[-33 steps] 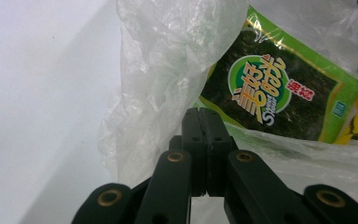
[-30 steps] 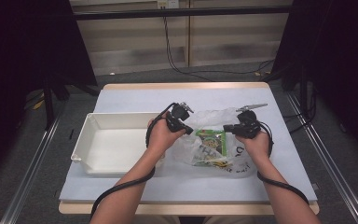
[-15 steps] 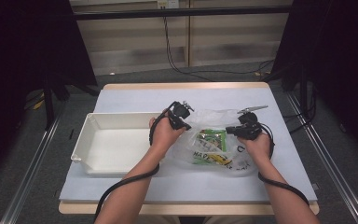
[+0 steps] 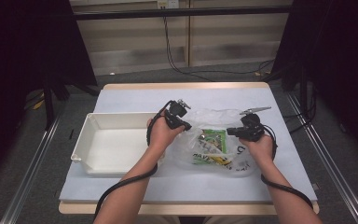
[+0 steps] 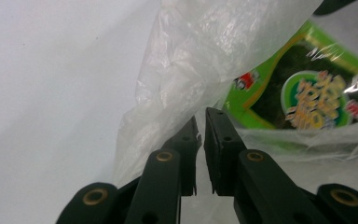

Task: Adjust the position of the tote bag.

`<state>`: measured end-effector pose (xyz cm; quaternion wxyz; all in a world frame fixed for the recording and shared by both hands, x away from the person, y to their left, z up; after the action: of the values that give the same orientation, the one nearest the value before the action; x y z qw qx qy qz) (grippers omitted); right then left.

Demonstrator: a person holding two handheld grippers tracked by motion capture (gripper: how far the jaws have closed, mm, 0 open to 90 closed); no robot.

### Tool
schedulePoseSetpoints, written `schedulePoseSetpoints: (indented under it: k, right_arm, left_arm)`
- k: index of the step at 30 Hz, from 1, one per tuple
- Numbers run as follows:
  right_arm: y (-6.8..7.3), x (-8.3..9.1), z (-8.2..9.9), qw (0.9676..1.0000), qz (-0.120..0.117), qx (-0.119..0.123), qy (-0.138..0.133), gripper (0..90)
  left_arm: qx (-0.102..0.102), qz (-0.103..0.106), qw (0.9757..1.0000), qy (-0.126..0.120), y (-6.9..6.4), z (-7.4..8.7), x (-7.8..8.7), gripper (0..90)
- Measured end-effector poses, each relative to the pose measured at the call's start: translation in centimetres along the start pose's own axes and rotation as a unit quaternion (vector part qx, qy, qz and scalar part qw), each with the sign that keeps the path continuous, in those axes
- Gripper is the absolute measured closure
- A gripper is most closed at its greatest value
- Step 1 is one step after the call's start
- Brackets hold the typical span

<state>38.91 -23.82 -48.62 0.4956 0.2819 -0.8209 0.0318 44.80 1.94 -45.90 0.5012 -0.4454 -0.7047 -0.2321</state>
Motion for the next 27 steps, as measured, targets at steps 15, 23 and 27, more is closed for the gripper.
schedulePoseSetpoints:
  k: [15,23,27]
  right_arm:
    - [1.7,1.0,-0.8,0.9996,-0.007,0.027,-0.004,90.0]
    - [2.1,1.0,-1.3,0.9994,-0.009,0.034,-0.003,90.0]
    - [2.4,0.8,-1.5,0.9993,-0.010,0.036,-0.003,90.0]
  left_arm:
    - [0.003,0.018,0.9985,-0.052,-1.0,-0.6,2.3,74.7]
    - [0.000,0.024,0.9974,-0.069,-1.9,-1.4,3.1,72.6]
    - [-0.004,0.028,0.9974,-0.067,-2.3,-1.7,2.8,72.0]
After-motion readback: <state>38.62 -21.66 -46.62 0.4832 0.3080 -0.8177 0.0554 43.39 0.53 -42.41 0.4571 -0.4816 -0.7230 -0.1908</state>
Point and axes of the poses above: each handheld gripper's, and its own axes: x roughly backward along the jaws, z roughly out of its underside, y roughly to its left, the point moved 3 cm from there along -x, roughly forward along the jaws, and after that the axes turned 14 degrees about y, right-handed, at the moved point
